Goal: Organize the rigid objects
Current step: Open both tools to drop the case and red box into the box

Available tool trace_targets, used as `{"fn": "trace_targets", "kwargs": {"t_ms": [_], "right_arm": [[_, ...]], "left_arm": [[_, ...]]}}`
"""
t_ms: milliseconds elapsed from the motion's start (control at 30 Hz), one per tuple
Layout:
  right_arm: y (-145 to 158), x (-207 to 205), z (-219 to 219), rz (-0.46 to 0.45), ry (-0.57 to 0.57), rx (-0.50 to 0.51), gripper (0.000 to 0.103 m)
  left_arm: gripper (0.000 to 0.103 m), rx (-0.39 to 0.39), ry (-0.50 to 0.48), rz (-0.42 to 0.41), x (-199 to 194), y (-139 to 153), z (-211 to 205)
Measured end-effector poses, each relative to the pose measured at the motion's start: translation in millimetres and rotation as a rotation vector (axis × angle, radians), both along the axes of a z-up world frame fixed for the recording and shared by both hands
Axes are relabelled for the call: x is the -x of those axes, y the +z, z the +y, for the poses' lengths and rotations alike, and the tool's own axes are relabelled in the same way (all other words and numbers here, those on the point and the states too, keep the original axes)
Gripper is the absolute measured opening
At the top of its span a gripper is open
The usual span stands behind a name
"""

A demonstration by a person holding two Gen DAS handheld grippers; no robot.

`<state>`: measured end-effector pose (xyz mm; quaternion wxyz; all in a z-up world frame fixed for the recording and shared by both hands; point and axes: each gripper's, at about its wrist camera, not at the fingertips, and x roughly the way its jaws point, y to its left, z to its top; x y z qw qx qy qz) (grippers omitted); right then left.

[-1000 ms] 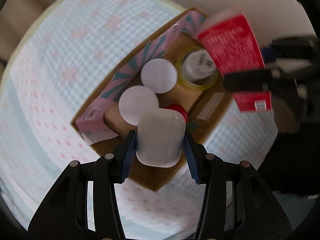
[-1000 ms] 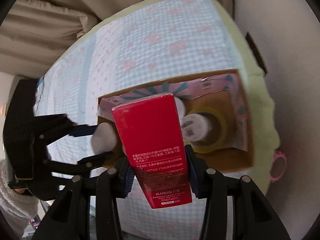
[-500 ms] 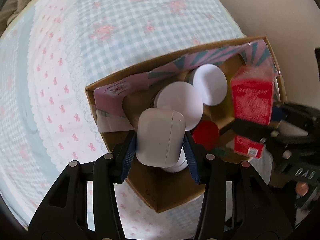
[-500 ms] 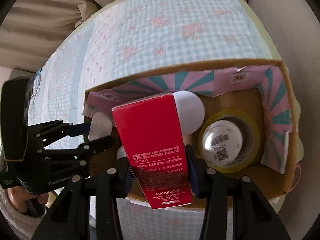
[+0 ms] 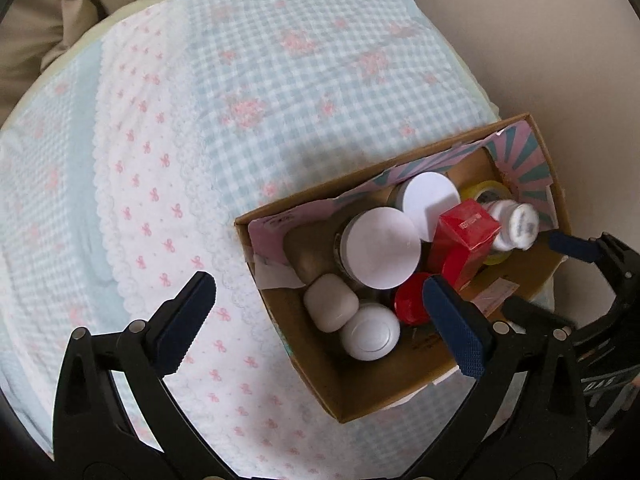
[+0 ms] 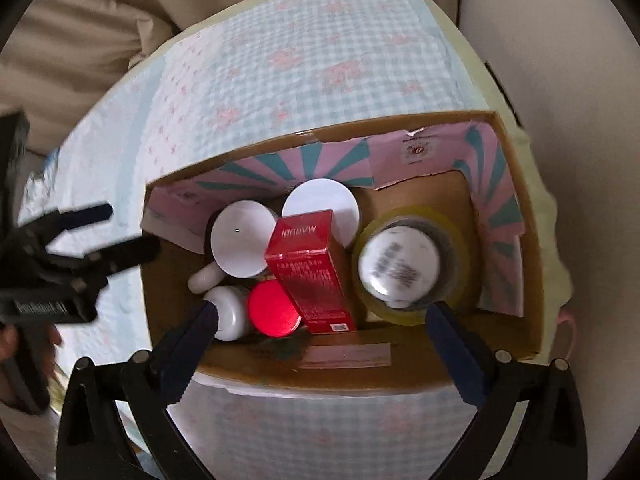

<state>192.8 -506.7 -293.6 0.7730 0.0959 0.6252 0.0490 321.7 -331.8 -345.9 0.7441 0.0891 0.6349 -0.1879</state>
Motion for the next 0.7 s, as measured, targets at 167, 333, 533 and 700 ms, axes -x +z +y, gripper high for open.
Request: {"fn": "trace_targets", "kwargs": {"t_ms": [167,333,533,700], "right_arm": [[4,6,7,-0.002,0.036,0.041,0.103],[11,13,14,-0.01,0.02,0.053,0.103],[37,24,23,-0.045,0.007,0.08,0.103],[86,44,36,-0.09,0.007,0.086,0.103]], "left_arm": [[0.103,0.011,-0.004,-0.008,5,10,3],[0.103,0.032,-0.013,-0.024,12,24,7],[0.103,0.095,-0.013,-0.065,29,64,21],[0.103,0.16,0.016,-0.133,51,128,52]]}}
